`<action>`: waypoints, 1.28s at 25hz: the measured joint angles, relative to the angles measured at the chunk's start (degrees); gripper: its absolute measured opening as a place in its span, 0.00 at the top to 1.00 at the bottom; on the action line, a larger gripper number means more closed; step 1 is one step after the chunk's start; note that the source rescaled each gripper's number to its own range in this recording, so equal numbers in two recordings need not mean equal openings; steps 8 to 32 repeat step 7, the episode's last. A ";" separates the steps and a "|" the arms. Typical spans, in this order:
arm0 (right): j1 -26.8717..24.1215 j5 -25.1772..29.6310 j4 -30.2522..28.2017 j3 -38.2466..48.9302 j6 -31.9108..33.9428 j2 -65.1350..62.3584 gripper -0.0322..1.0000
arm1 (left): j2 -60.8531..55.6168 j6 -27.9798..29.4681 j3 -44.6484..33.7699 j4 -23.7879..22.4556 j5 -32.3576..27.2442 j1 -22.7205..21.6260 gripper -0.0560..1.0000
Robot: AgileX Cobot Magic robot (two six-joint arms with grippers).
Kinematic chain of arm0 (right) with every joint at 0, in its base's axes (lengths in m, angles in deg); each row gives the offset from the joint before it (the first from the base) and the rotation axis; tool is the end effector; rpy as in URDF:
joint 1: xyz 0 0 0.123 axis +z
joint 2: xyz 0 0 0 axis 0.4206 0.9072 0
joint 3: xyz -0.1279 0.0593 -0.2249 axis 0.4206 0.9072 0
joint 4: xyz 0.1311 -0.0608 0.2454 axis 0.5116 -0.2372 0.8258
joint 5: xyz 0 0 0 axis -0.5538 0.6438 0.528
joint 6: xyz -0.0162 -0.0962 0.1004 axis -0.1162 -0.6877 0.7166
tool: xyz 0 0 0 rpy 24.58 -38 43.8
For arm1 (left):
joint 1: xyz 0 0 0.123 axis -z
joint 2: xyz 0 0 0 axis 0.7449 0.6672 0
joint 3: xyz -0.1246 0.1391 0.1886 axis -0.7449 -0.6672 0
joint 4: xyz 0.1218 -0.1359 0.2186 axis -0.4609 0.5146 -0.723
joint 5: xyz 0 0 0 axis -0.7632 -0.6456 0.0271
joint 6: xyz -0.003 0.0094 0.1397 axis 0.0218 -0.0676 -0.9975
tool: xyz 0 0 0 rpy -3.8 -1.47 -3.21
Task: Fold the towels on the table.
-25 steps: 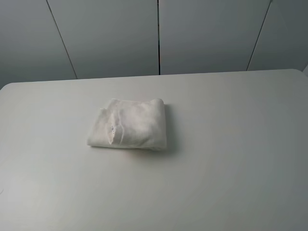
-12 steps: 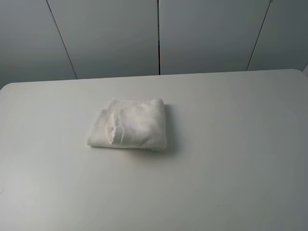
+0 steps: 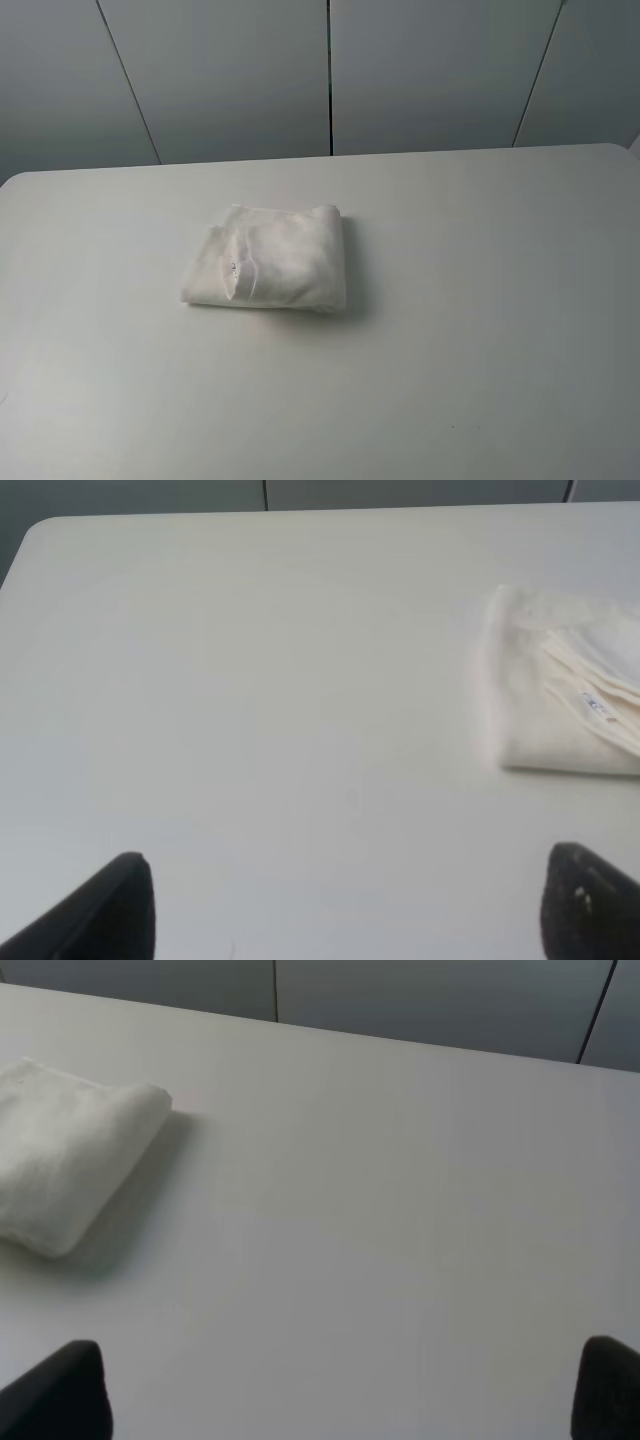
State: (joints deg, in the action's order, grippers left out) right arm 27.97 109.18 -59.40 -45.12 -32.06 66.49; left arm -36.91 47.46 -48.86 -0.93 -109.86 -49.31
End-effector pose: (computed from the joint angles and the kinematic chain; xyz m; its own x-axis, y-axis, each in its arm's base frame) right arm 0.0816 0.0263 0.2722 -0.4539 -0.1336 -0.8810 -0.2413 0.9702 -0.0227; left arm 0.0848 -0.0011 0.2718 -0.4700 -0.0376 -0.8819 -0.0155 0.9993 -0.0344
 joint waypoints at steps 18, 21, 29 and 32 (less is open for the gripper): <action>0.00 0.00 0.00 0.00 0.00 0.00 0.00 | 0.00 0.00 0.00 0.00 0.00 0.00 0.01; 0.00 0.00 0.00 0.00 0.00 0.00 0.00 | 0.00 0.00 0.00 0.00 0.00 0.00 0.01; 0.00 0.00 0.00 0.00 0.00 0.00 0.00 | 0.00 0.00 0.00 0.00 0.00 0.00 0.01; 0.00 0.00 0.00 0.00 0.00 0.00 0.00 | 0.00 0.00 0.00 0.00 0.00 0.00 0.01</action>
